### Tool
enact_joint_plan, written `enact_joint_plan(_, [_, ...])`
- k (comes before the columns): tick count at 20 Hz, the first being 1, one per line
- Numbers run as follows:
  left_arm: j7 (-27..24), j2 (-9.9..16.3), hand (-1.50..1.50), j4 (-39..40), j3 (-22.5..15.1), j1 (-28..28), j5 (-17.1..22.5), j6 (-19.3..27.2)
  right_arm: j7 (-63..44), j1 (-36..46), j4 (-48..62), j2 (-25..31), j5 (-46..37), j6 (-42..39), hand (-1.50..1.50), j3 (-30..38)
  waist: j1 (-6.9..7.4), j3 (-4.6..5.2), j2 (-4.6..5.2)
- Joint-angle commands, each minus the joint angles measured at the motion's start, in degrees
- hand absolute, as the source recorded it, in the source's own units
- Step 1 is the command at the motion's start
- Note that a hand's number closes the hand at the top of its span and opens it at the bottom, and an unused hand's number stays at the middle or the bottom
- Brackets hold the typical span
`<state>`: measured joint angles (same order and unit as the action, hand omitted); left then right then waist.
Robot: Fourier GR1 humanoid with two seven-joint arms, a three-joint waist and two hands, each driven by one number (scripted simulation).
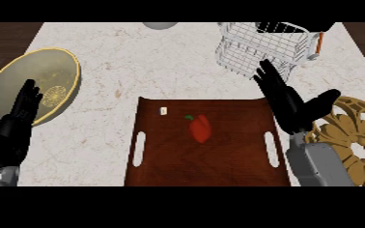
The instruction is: Pick the bell pepper from the tray and place it in the tiered basket
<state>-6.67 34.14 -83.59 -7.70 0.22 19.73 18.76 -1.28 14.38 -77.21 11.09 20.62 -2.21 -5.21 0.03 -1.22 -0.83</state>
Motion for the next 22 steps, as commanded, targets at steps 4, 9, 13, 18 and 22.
enact_joint_plan(4, [6.44,-0.57,0.00,-1.25,-3.37,-7.24,-9.29,3.68,-0.52,2.24,-5.35,-4.89,-5.81,6.79,1.50,-3.36,-0.34,1.20,0.80])
enact_joint_plan(9, [5.64,0.11,0.00,-0.88,-3.97,-3.74,-7.78,1.85,-4.92,-4.30,-0.32,3.09,-21.51,24.41,-1.50,-0.13,-3.34,1.85,0.62])
enact_joint_plan(13, [8.14,-0.84,0.00,-0.38,-4.98,-7.20,-9.46,2.07,-10.05,-11.02,-12.68,-4.40,-29.71,36.65,-1.50,-7.84,-2.17,1.37,0.32])
enact_joint_plan(18, [7.57,-1.39,0.00,0.25,-4.70,-7.12,-9.99,0.96,-29.26,-10.71,-26.37,6.06,-38.93,29.09,-1.50,-14.35,-1.12,1.44,0.28])
enact_joint_plan(22, [9.55,-1.49,0.00,0.53,-5.54,-8.83,-11.07,1.43,-40.82,-5.42,-27.60,14.26,-39.26,14.79,-1.50,-17.75,-0.53,1.60,0.34])
